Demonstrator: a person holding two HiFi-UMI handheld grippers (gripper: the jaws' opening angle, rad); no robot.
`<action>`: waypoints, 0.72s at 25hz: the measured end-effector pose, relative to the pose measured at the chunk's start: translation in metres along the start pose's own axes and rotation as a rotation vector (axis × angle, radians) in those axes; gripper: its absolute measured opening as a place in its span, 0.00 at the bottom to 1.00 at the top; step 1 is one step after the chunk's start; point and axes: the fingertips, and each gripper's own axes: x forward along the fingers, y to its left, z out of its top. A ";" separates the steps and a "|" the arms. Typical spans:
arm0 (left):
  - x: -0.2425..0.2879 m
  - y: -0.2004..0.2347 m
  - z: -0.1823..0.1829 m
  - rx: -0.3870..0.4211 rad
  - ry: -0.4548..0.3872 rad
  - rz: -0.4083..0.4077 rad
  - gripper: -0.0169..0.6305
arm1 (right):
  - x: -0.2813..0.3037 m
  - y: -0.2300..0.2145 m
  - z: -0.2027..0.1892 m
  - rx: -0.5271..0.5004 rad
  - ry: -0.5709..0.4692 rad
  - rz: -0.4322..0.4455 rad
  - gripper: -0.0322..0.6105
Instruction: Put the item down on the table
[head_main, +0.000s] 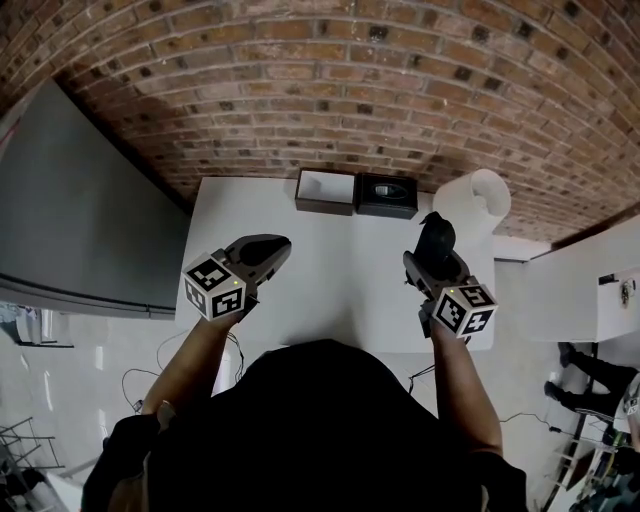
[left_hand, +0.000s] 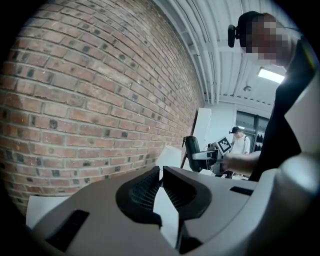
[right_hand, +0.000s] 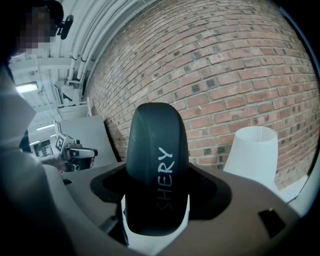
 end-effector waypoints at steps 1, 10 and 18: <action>0.001 0.001 0.001 0.001 0.000 -0.005 0.09 | 0.001 -0.001 0.000 0.001 0.001 -0.004 0.60; 0.010 0.009 0.003 0.006 0.004 -0.030 0.09 | 0.006 -0.007 0.000 0.012 0.000 -0.031 0.60; 0.011 0.016 0.005 0.004 0.011 -0.035 0.09 | 0.016 -0.007 -0.007 0.011 0.016 -0.037 0.60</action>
